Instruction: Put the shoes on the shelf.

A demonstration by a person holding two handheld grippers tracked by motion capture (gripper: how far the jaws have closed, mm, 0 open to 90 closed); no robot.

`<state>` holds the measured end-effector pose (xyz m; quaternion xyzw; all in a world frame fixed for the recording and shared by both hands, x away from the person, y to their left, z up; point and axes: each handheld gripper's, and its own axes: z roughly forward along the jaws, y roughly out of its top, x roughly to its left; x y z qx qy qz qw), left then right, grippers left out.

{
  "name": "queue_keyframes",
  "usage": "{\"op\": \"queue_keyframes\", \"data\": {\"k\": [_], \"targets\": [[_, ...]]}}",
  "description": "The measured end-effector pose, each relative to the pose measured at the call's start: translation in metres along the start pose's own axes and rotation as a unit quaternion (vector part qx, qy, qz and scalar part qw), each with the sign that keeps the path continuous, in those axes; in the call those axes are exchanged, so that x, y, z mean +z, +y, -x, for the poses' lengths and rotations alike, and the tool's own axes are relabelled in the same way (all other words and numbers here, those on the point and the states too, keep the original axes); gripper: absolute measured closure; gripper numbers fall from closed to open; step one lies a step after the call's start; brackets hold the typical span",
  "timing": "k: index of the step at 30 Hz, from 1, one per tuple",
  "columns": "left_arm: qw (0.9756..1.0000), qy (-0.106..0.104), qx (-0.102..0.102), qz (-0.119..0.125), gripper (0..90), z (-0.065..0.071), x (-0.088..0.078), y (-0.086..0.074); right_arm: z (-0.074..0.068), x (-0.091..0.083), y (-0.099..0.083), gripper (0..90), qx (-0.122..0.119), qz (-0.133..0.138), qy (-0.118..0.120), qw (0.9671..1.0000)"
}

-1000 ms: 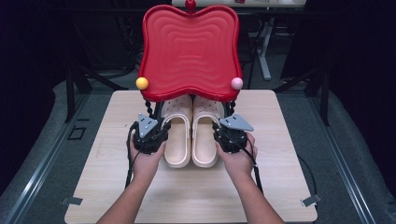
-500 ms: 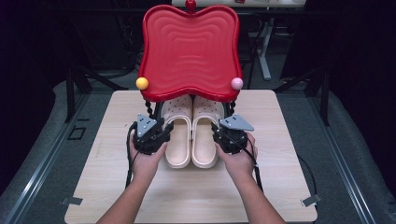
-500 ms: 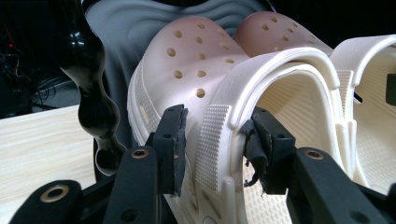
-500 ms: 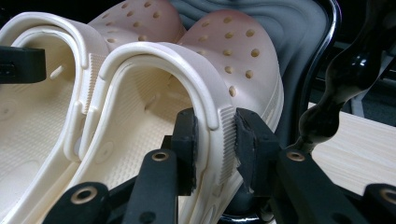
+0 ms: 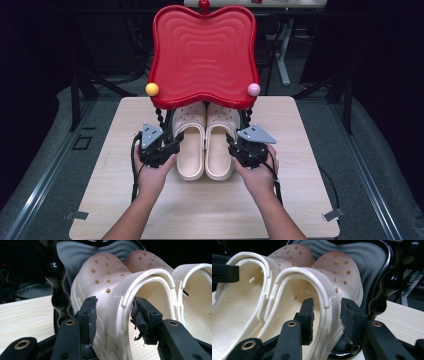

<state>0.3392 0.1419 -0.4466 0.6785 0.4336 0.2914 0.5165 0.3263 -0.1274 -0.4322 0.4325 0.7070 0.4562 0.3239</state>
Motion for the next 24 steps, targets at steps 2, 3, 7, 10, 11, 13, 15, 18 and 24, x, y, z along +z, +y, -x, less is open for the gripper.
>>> {"op": "queue_keyframes", "data": {"k": [2,3,7,10,11,13,15,18,24], "targets": [[1.0,-0.004,0.0,0.002,54.6,0.001,-0.003,0.0,0.0,-0.002,0.0,62.3,0.001,0.0,0.0,1.0],[1.0,-0.005,0.0,0.004,54.5,0.001,-0.005,0.0,0.0,-0.004,-0.001,62.2,0.002,0.0,0.001,1.0],[0.9999,-0.012,-0.003,0.007,54.5,0.0,-0.013,-0.001,-0.001,-0.013,-0.003,61.6,0.001,0.004,0.003,1.0],[0.9998,-0.019,-0.002,0.003,54.5,0.001,-0.019,-0.005,-0.003,-0.019,-0.003,61.3,0.0,0.003,0.005,1.0],[0.9998,-0.019,0.0,0.002,54.5,0.002,-0.021,-0.006,-0.004,-0.023,-0.004,61.2,-0.001,0.005,0.007,1.0],[0.9998,-0.022,0.0,0.002,54.5,0.003,-0.026,-0.01,-0.005,-0.027,-0.007,61.0,-0.003,0.008,0.009,0.9999],[0.9997,-0.025,-0.002,0.003,54.5,0.004,-0.03,-0.014,-0.008,-0.032,-0.011,60.9,-0.007,0.004,0.011,0.9999],[0.9994,-0.033,0.0,-0.003,54.6,0.006,-0.039,-0.023,-0.014,-0.039,-0.021,61.3,-0.01,-0.001,0.019,0.9998],[0.9991,-0.043,0.004,-0.007,57.7,0.012,-0.055,-0.037,-0.029,-0.053,-0.042,64.7,-0.013,-0.007,0.043,0.999]]}}
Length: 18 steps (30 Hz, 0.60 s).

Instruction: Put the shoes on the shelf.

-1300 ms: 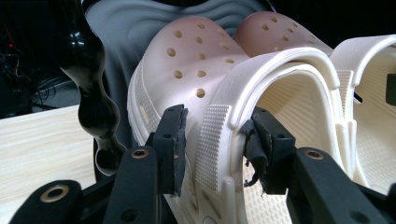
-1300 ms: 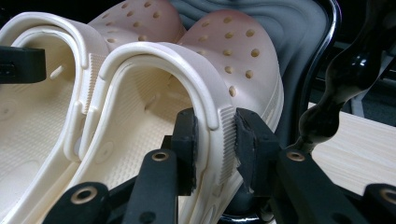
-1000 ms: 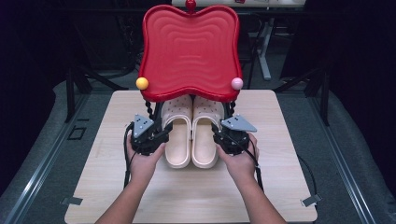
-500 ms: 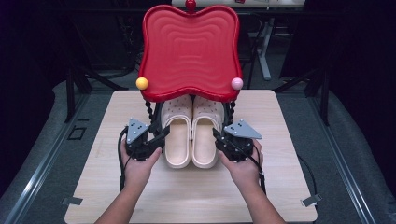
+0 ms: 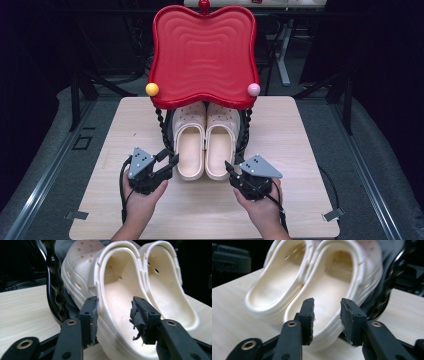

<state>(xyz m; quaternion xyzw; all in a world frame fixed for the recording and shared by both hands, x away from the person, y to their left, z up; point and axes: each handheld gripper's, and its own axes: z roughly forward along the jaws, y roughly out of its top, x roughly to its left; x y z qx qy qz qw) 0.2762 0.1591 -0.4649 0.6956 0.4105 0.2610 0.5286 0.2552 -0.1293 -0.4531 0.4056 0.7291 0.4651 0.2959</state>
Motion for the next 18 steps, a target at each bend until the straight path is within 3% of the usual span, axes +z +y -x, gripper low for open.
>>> {"op": "queue_keyframes", "data": {"k": [9,18], "targets": [[0.9996,-0.019,0.003,-0.018,73.1,0.014,-0.015,-0.023,-0.02,-0.004,-0.026,85.3,-0.001,-0.024,0.046,0.9986],[0.9975,-0.046,0.028,-0.045,88.0,0.025,-0.014,-0.049,-0.025,0.006,-0.046,89.9,0.007,-0.054,0.058,0.9968]]}}
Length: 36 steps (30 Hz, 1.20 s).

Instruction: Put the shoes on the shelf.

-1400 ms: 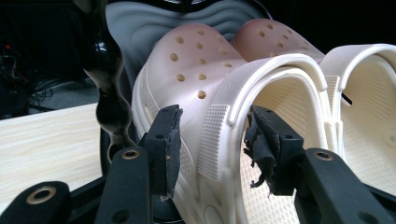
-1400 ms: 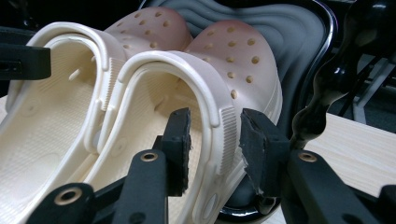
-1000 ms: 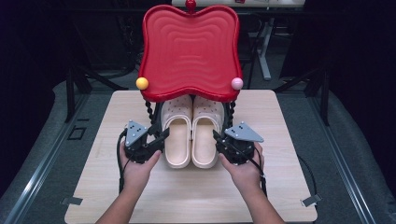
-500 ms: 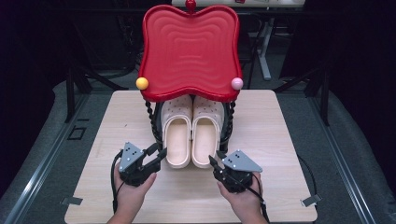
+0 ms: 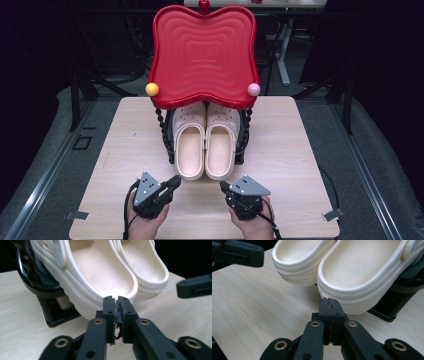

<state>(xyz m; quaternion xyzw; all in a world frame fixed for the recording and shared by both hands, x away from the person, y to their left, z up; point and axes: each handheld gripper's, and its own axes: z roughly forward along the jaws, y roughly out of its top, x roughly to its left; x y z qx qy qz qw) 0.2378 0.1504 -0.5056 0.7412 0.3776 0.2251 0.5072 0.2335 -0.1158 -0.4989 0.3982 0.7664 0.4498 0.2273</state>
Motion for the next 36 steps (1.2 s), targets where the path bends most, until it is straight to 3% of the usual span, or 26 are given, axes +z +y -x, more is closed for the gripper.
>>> {"op": "queue_keyframes", "data": {"k": [6,16,27,36], "targets": [[0.9997,-0.016,-0.007,-0.019,90.0,0.002,0.01,-0.008,0.002,0.009,-0.006,90.0,0.01,-0.012,-0.002,0.9999],[0.9989,-0.018,-0.005,-0.042,90.0,0.002,0.022,-0.011,0.004,0.016,-0.008,90.0,0.011,-0.013,-0.006,0.9998],[0.999,-0.015,-0.007,-0.041,90.0,-0.001,0.022,-0.007,0.004,0.019,-0.005,90.0,0.013,-0.01,-0.014,0.9998],[0.9992,-0.007,-0.011,-0.037,90.0,-0.007,0.025,0.001,0.021,0.013,0.001,90.0,0.019,-0.011,-0.044,0.9988]]}}
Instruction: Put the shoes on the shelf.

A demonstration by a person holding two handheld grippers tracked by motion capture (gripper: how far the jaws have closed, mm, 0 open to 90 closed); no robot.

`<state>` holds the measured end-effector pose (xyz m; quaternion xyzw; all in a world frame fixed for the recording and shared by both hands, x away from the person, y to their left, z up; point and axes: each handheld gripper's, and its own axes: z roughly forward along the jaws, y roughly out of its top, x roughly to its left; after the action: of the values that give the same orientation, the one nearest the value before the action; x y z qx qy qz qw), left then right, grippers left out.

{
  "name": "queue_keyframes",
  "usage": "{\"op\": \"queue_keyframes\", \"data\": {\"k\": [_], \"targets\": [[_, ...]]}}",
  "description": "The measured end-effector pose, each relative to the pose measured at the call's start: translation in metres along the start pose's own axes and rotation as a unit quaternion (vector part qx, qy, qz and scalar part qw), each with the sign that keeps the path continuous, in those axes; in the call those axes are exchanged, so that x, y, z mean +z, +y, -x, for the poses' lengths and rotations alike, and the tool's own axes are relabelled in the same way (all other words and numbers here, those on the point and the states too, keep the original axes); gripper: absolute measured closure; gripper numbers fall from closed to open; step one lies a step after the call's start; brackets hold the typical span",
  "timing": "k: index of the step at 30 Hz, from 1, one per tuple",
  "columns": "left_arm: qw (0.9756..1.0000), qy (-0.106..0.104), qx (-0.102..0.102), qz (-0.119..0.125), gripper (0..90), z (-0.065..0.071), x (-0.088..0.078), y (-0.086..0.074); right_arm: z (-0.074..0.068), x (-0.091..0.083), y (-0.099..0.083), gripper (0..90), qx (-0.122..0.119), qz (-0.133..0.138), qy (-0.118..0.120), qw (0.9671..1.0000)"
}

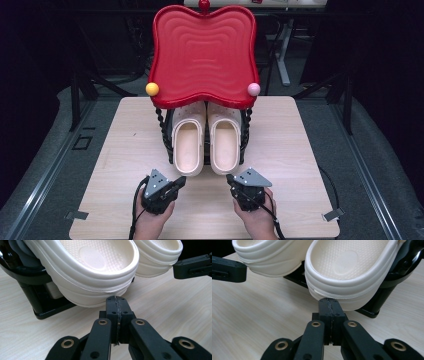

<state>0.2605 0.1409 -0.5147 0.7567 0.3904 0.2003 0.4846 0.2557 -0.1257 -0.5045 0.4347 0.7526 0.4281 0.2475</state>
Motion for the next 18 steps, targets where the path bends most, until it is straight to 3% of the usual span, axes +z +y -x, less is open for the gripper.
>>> {"op": "queue_keyframes", "data": {"k": [18], "targets": [[0.9994,0.033,-0.011,0.008,90.0,-0.027,0.019,0.032,0.017,0.018,0.035,90.0,-0.013,0.004,-0.025,0.9996]]}}
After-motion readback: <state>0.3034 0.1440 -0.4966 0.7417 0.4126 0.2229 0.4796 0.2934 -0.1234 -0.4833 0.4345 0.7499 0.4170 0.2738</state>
